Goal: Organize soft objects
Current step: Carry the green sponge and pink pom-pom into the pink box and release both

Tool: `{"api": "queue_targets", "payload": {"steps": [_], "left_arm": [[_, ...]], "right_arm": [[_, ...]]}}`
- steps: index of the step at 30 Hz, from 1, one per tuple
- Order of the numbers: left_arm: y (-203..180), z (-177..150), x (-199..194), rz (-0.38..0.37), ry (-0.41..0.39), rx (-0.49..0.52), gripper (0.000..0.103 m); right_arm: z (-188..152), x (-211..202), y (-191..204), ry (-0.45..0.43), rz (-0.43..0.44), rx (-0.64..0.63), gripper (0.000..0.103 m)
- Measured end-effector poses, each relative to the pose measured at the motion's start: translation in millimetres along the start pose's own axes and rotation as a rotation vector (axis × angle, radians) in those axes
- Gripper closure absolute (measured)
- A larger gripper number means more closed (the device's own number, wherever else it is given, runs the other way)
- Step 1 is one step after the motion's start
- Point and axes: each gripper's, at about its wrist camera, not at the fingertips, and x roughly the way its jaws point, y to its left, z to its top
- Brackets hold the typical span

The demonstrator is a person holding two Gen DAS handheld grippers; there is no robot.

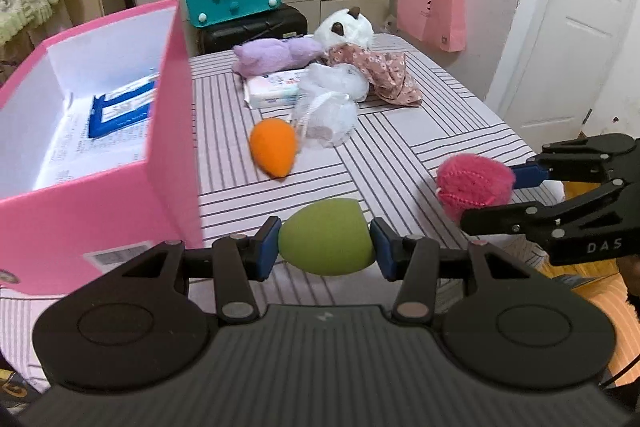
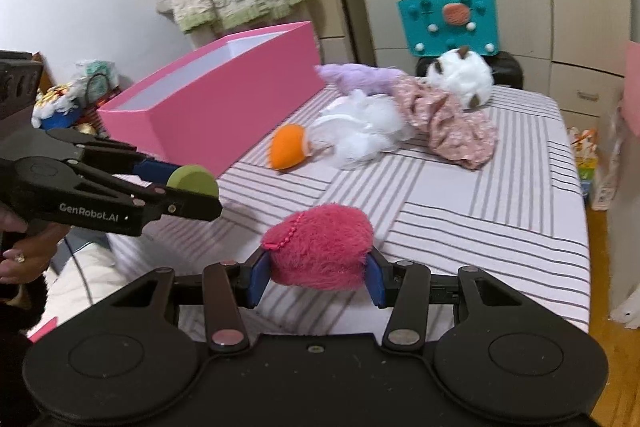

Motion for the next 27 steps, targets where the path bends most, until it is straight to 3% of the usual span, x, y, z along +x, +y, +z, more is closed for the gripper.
{"api": "queue_targets", "payload": {"steps": [6,10,14,20,24,27], "left_arm": [[9,-4,-23,0.016,-0.004,0.018,0.056],[18,-4,-36,-0.014,0.027,0.016,0.055],[21,-6,-51,0.011,0.038,0.076,0.055],[32,-5,-73,-0.005,0.071,0.113,0.055],[43,-3,-82,-0.03,0.08,0.116,0.055],[58,5,-87,-0.091,0.07,0.077,0.055]], "right_arm": [[17,-3,17,0.053,0.103,0.012,0.05],[29,-3,34,0.091,0.184,-0.008,0.05],[39,-5,49,0.121,0.234,-0.034,0.05],[52,-2,67,0.156,0.261,-0.081,0.05],[68,-2,74,0.114,0.236,-0.126,0.05],[86,-2,74,0.074,0.229,-0.136,0.049]]}}
